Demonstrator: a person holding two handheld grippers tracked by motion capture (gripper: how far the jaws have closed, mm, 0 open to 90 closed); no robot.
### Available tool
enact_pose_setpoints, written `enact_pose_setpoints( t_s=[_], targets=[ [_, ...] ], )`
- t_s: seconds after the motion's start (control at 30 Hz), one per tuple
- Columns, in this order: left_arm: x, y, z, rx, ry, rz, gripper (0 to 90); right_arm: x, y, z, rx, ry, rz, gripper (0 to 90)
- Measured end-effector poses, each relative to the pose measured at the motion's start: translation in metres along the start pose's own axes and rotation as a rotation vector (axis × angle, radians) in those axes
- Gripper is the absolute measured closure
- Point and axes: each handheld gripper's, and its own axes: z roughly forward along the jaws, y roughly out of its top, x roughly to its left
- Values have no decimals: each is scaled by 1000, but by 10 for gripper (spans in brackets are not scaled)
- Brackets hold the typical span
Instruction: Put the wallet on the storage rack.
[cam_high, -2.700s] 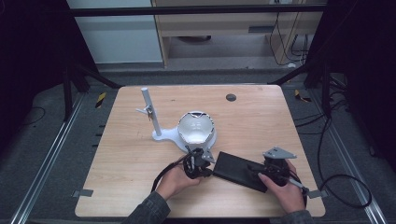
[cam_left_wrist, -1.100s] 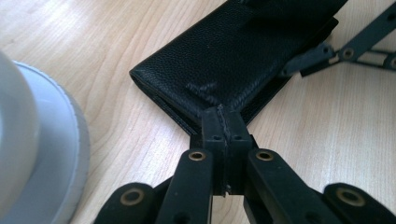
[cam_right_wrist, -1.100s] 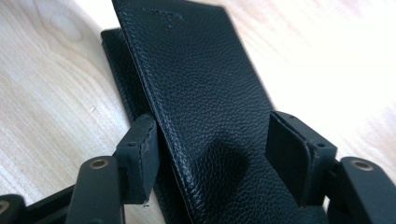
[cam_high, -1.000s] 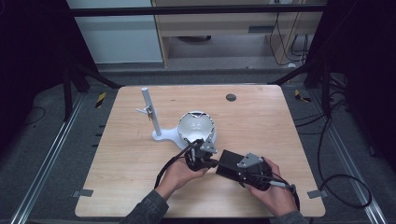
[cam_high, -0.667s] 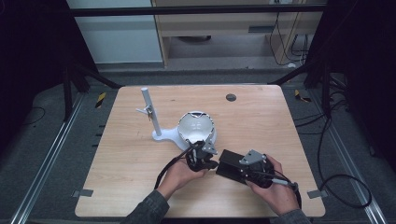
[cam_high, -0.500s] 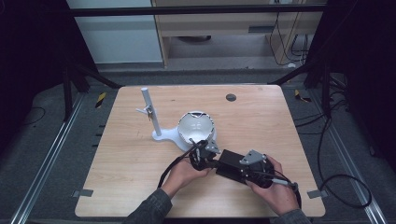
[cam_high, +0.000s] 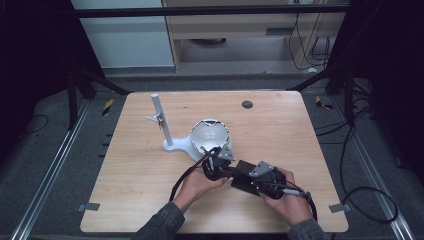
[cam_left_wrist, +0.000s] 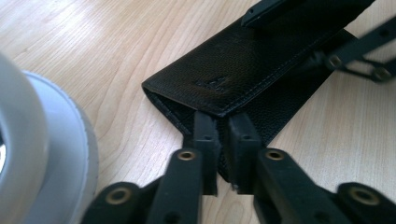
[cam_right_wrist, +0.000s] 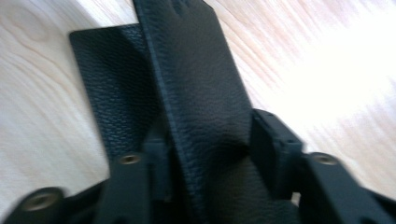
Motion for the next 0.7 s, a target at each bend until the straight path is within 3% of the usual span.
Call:
enact_pose_setpoints(
  t_s=[0.1, 0.17, 0.33, 0.47, 0.6, 0.7],
  targets=[
    [-4, -2, -7, 4, 56, 1, 674, -3, 4, 0, 17, -35, -58, 730],
    [-7, -6, -12, 0, 71, 1, 592, -5, 7, -1, 18, -67, -99, 805],
    [-11, -10, -21, -4, 87, -15, 409, -10, 12, -4, 31, -72, -166, 840],
    [-10, -13, -27, 5, 80, -28, 280, -17, 12, -12, -7, -64, -138, 842],
    [-5, -15, -35, 0, 54, -51, 166, -25, 10, -26, -86, -52, -90, 843],
    [-4, -15, -46, -20, 71, -59, 133, -31, 7, -37, -160, -39, -59, 843]
  ],
)
